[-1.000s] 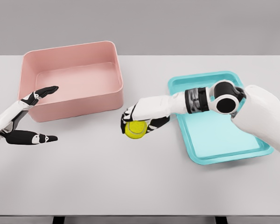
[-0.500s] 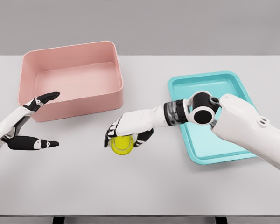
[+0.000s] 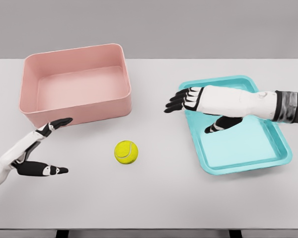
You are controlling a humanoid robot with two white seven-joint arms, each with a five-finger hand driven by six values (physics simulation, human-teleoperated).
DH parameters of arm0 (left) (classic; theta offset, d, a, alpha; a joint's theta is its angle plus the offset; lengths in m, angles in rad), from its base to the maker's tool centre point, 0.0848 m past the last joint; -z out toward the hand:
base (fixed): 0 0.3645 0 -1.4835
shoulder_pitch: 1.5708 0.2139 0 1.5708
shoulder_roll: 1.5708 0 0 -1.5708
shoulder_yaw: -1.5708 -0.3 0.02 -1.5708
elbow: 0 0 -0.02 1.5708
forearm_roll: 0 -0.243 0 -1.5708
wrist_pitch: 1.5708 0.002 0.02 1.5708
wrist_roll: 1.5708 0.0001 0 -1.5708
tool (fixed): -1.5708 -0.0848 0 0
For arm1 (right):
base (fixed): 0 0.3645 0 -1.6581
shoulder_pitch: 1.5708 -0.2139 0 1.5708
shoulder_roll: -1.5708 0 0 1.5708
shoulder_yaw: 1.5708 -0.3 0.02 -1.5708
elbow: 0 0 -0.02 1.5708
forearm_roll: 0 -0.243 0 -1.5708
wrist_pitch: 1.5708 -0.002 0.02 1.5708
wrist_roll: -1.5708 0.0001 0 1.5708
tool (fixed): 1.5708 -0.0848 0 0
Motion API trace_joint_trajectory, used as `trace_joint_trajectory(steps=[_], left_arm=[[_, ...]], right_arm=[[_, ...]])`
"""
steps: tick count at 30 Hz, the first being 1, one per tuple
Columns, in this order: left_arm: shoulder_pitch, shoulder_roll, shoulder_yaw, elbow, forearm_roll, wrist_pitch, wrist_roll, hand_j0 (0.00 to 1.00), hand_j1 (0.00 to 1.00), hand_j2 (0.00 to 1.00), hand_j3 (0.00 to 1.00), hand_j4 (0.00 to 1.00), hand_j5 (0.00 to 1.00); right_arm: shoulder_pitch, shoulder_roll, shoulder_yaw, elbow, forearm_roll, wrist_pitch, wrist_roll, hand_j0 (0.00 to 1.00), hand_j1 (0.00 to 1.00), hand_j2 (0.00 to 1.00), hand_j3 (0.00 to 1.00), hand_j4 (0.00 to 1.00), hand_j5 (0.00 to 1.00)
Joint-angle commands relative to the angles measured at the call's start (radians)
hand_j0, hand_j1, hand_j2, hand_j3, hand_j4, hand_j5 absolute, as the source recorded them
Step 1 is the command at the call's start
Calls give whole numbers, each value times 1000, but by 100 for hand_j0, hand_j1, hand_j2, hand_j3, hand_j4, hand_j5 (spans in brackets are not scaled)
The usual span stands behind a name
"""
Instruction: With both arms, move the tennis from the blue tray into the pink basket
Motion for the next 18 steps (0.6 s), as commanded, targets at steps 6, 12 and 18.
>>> trace_joint_trajectory(steps=[6,12,18], left_arm=[[-3,-1,-33,-5,7,1,2,100,100,100,100,100,100],[-17,-5,-39,-12,-33,1,-1,100,100,100,100,100,100],[-20,-5,-58,-23,-35,1,-2,100,100,100,100,100,100]], right_arm=[[143,-29,-347,59,-114,-5,-1,100,100,100,100,100,100],[196,-25,-352,58,-117,-5,-1,100,100,100,100,100,100],[239,64,-378,56,-118,-5,-1,100,100,100,100,100,100]])
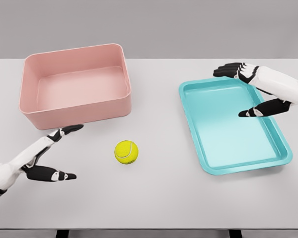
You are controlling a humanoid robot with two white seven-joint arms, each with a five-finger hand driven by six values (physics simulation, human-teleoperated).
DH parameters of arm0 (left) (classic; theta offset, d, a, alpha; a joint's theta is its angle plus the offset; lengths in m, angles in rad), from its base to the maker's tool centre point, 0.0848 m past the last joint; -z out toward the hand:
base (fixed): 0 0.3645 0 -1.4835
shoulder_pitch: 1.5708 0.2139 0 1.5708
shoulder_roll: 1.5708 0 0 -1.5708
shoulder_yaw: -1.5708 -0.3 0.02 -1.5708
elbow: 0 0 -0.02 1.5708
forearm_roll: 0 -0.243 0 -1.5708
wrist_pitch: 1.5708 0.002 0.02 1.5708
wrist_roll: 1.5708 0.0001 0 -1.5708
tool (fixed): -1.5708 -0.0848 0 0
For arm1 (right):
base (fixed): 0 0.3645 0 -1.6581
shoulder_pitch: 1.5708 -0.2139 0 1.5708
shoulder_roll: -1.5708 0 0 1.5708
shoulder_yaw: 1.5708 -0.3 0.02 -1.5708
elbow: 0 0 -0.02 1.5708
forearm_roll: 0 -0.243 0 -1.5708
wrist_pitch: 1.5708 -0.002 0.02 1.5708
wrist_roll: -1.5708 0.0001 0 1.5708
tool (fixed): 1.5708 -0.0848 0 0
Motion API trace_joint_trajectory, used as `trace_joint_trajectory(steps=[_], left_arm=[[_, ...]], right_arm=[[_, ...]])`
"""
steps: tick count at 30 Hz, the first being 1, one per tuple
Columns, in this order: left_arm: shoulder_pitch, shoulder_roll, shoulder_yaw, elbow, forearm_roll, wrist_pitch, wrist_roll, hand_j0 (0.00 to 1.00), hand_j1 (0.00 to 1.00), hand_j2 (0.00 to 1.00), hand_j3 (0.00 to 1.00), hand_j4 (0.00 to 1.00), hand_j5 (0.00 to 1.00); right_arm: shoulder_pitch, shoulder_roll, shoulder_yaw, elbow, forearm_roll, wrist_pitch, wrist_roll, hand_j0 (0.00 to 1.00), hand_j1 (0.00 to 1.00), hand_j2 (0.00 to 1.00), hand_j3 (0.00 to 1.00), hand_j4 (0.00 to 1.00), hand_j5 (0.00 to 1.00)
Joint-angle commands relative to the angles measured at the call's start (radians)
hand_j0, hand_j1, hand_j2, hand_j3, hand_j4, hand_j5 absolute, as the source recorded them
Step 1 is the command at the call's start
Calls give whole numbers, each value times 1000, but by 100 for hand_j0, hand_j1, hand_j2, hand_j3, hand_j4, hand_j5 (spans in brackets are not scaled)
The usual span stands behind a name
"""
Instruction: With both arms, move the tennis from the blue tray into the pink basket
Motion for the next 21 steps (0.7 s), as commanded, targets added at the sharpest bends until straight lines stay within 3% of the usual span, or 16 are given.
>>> trace_joint_trajectory(steps=[1,6,13,21], left_arm=[[-2,1,-7,-8,2,1,0,100,100,100,100,100,100],[-67,1,-56,-11,2,1,0,100,100,100,100,100,100],[-120,1,-101,-18,-19,1,0,100,100,100,100,100,100],[-181,-47,-141,-17,-62,1,1,100,100,100,100,100,100]], right_arm=[[0,15,-7,-3,-9,3,-1,100,100,100,100,100,100],[57,2,-14,-89,-30,3,-1,100,100,100,100,100,100],[98,-4,-76,-89,-43,3,-1,100,100,100,100,100,100],[100,-21,-80,-89,-72,3,-1,100,100,100,100,100,100]])
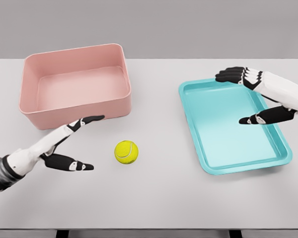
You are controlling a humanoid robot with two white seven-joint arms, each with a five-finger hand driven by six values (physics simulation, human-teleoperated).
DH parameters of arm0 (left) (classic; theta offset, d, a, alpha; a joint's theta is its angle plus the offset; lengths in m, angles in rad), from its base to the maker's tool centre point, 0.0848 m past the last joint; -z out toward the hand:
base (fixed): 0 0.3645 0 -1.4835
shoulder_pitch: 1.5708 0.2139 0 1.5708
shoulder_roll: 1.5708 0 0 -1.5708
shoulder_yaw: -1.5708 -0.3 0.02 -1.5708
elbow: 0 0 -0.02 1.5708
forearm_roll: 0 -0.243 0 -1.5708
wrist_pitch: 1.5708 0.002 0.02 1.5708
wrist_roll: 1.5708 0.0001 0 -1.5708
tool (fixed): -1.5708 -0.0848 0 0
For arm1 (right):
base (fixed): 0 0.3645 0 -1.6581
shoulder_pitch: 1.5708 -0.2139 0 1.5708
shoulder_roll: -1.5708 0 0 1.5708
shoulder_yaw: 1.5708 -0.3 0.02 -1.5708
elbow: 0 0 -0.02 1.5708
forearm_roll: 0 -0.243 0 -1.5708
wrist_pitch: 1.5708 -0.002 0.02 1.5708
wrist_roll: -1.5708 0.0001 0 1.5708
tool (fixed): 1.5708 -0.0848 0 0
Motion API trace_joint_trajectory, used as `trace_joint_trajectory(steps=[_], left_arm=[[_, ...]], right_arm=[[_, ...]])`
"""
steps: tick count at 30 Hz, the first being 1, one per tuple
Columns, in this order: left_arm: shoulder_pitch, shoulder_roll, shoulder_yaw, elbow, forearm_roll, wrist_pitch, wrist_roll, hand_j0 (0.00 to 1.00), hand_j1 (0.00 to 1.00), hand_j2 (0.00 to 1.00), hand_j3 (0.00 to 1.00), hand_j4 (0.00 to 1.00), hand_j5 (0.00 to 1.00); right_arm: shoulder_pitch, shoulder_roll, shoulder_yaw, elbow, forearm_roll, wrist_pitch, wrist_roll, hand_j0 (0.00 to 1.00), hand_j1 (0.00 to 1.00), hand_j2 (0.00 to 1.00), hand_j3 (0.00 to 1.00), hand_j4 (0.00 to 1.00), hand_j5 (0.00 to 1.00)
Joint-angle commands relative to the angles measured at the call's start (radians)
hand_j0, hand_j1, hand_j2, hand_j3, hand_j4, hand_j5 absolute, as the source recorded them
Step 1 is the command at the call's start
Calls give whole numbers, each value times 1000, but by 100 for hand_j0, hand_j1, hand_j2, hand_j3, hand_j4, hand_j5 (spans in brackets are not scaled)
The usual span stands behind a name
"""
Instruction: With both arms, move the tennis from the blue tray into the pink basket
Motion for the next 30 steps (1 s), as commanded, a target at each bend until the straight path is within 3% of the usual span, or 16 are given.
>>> trace_joint_trajectory(steps=[1,5,10,16,21,30], left_arm=[[-2,-30,-13,3,-19,1,1,100,100,100,100,100,100],[-9,-49,-27,4,-8,9,1,100,100,100,100,100,100],[-20,-67,-58,4,62,127,1,100,100,100,100,100,100],[-55,-96,-94,15,87,231,1,100,100,100,100,100,100],[-97,-124,-133,41,76,331,1,100,100,100,100,100,100],[-94,-124,-173,41,49,354,1,100,100,100,100,100,100]], right_arm=[[0,-11,-1,-1,-14,3,-1,100,100,100,100,100,100],[17,-9,2,-1,-14,3,-1,100,100,100,100,100,100],[28,-4,2,-1,-16,3,-1,100,100,100,100,100,100],[28,-11,0,-1,-17,3,-1,100,100,100,100,100,100],[26,-11,2,-1,-17,3,-1,100,100,100,100,100,100],[25,-15,3,-1,-17,3,-1,100,100,100,100,100,100]])
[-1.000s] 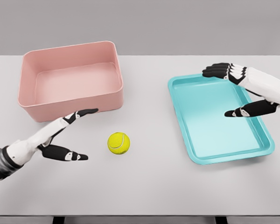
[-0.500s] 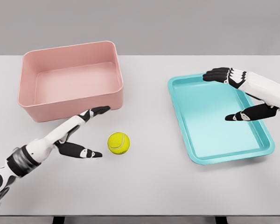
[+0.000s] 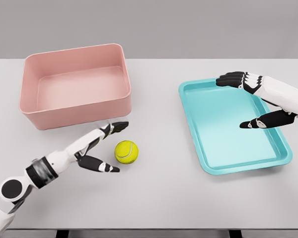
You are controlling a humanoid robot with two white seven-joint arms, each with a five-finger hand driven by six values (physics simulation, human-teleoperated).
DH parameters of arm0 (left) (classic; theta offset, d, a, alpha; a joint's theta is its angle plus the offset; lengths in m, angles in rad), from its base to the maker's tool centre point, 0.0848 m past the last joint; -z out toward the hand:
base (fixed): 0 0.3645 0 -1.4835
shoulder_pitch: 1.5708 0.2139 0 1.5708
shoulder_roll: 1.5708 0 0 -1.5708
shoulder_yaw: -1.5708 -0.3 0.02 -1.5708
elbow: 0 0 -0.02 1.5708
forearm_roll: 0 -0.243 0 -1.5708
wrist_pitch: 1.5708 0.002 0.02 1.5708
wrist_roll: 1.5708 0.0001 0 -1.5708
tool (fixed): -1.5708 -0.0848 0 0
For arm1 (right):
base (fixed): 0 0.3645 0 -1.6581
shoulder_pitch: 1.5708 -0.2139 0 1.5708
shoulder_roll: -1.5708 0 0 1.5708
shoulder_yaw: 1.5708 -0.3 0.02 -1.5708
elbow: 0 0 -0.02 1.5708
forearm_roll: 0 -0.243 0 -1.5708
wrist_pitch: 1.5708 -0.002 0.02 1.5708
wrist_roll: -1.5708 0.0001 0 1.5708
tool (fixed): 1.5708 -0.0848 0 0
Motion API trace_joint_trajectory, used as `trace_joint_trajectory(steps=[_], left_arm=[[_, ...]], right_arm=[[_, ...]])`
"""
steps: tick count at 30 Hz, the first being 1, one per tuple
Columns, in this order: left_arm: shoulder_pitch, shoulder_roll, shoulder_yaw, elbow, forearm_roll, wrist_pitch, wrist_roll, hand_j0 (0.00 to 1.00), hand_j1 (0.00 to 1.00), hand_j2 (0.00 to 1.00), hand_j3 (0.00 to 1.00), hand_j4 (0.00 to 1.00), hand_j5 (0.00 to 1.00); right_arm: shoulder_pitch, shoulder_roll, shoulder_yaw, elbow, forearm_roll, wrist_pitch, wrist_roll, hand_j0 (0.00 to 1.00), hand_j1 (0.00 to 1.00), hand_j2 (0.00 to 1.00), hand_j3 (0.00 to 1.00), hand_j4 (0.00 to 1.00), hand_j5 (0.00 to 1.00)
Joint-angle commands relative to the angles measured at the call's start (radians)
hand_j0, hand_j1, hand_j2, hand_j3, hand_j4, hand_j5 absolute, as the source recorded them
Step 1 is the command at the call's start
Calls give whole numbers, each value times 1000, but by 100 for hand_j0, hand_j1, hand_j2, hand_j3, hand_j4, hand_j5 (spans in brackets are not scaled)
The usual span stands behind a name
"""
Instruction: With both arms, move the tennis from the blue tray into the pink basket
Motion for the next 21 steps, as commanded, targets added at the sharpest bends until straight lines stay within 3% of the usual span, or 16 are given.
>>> trace_joint_trajectory(steps=[1,5,9,21], left_arm=[[0,-2,-9,0,-20,-1,2,100,100,100,100,100,100],[-2,-8,-9,3,-28,4,3,100,100,100,100,100,100],[-5,-60,2,26,-123,-1,5,100,100,100,100,100,100],[-14,-86,-6,55,-164,-2,6,100,100,100,100,100,100]], right_arm=[[0,-4,1,0,-8,3,-1,100,100,100,100,100,100],[2,-4,3,0,-8,3,-1,100,100,100,100,100,100],[2,-2,4,0,-8,3,-1,100,100,100,100,100,100],[2,-10,6,0,-8,3,-1,100,100,100,100,100,100]])
